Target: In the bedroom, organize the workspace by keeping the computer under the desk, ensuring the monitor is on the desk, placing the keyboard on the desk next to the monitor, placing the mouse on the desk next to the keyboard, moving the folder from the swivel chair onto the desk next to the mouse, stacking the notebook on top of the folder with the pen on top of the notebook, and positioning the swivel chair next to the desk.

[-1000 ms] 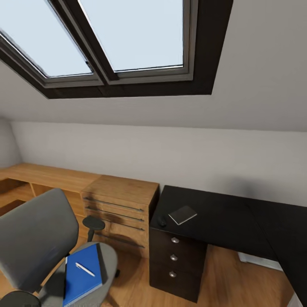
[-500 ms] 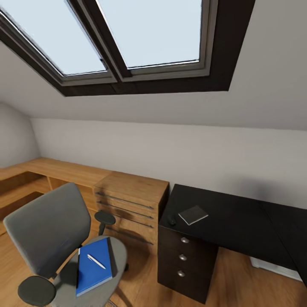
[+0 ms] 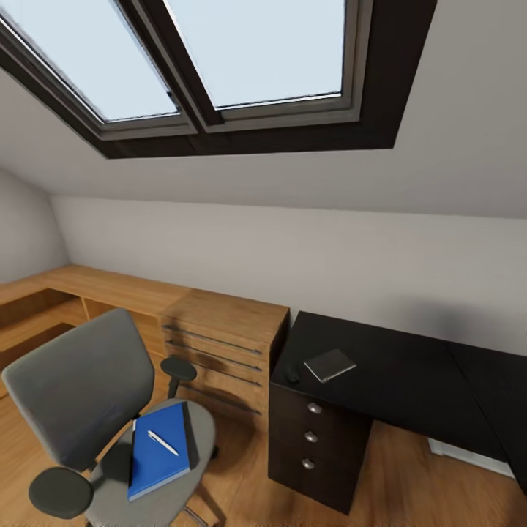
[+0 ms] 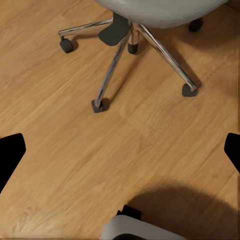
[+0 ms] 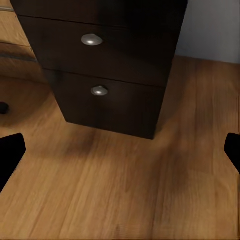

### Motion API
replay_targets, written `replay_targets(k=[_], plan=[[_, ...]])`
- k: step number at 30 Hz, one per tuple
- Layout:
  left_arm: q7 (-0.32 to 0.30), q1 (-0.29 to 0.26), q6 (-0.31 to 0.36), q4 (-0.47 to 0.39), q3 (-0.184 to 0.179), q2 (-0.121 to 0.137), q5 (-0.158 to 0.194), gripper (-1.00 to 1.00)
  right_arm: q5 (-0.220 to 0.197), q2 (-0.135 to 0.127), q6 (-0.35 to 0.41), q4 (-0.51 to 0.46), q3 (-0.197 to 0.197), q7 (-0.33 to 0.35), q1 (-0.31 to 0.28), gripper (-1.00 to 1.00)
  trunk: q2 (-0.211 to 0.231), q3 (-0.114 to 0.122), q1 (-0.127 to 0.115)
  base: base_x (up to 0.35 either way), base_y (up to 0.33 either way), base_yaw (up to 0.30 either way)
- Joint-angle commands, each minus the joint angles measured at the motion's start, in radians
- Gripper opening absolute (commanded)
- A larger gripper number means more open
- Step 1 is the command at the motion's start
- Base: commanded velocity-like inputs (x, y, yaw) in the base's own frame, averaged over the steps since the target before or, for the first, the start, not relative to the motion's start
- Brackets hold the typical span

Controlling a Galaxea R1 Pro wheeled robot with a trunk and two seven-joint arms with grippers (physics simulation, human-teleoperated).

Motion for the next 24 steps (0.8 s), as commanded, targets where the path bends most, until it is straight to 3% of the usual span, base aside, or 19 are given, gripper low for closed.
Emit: replay_targets(k=[1, 12, 24], plan=[[0.007, -0.001, -0.003, 0.000, -0.002, 0.000, -0.004, 1.00, -0.001, 0.000, -0.003, 0.002, 0.009, -0.007, -0.001, 1.00, -0.001, -0.003, 0.000, 0.000, -0.258, 0.084], [0.007, -0.001, -0.001, 0.000, -0.002, 0.002, -0.003, 1.00, -0.003, 0.007, 0.000, 0.003, 0.007, 0.002, -0.001, 1.00, -0.001, -0.009, 0.000, 0.000, -0.265, 0.055], [0.007, -0.001, 0.000, 0.000, -0.001, 0.005, -0.003, 1.00, -0.006, 0.013, 0.003, 0.005, 0.009, 0.001, -0.001, 1.00, -0.001, -0.010, 0.000, 0.000, -0.028, 0.009]])
